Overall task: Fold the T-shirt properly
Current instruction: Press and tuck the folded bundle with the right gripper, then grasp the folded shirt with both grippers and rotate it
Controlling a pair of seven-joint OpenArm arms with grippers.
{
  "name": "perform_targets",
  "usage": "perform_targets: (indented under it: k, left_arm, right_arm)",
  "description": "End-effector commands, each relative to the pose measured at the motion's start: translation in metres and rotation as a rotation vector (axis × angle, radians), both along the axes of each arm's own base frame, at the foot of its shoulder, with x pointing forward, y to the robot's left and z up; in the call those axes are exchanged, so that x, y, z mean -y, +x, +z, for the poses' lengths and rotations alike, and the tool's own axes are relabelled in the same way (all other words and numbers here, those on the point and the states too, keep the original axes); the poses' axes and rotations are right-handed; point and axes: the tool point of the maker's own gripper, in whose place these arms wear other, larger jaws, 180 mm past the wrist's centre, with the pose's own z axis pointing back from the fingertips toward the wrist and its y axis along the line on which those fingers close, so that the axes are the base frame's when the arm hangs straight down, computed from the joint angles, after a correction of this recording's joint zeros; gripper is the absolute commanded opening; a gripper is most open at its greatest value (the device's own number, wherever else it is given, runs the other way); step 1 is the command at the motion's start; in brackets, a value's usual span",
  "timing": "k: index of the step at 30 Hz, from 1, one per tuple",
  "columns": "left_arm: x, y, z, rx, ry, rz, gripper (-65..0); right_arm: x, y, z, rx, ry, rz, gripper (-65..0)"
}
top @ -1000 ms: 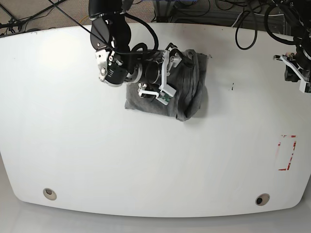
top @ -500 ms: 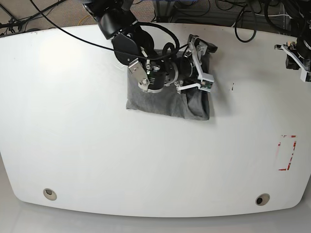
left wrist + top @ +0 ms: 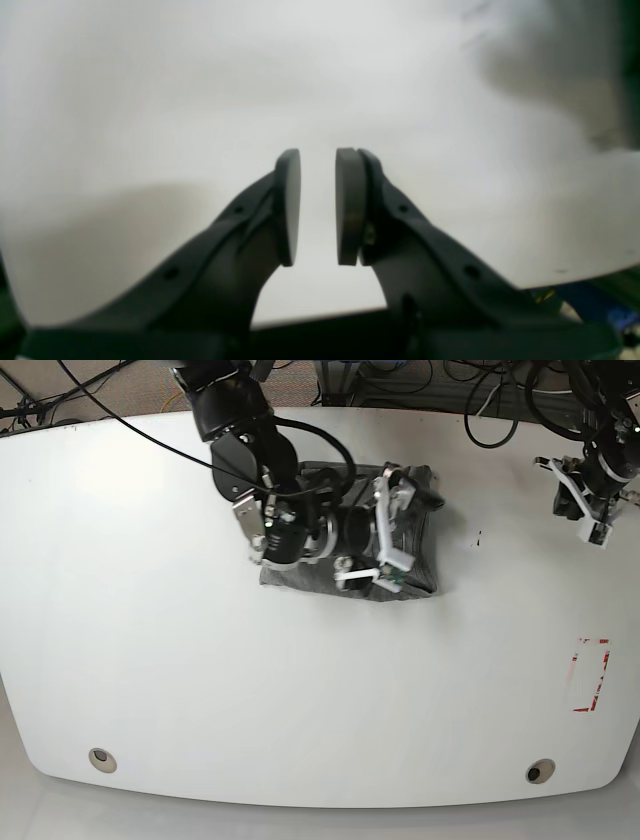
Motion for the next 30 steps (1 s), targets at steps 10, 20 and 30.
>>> perform_targets:
  k: [10,20,30]
  left_arm:
    - [0.147,0.049,0.003,0.066,-0.153,-0.412,-54.2]
    - [0.232,0.056,0.002,0.072,-0.320,-0.531,-54.2]
    - [0.188,0.057,-0.051,-0.099,-0.221,-0.475,-54.2]
  right_arm:
    - [0.141,0.067,0.001,-0.029,0.034,-0.343,-20.6]
    - [0.182,0.080,-0.029,-0.078,-0.070,-0.434,-49.0]
    - [0.183,0.088,-0.053,-0.025,-0.190,-0.485,-48.4]
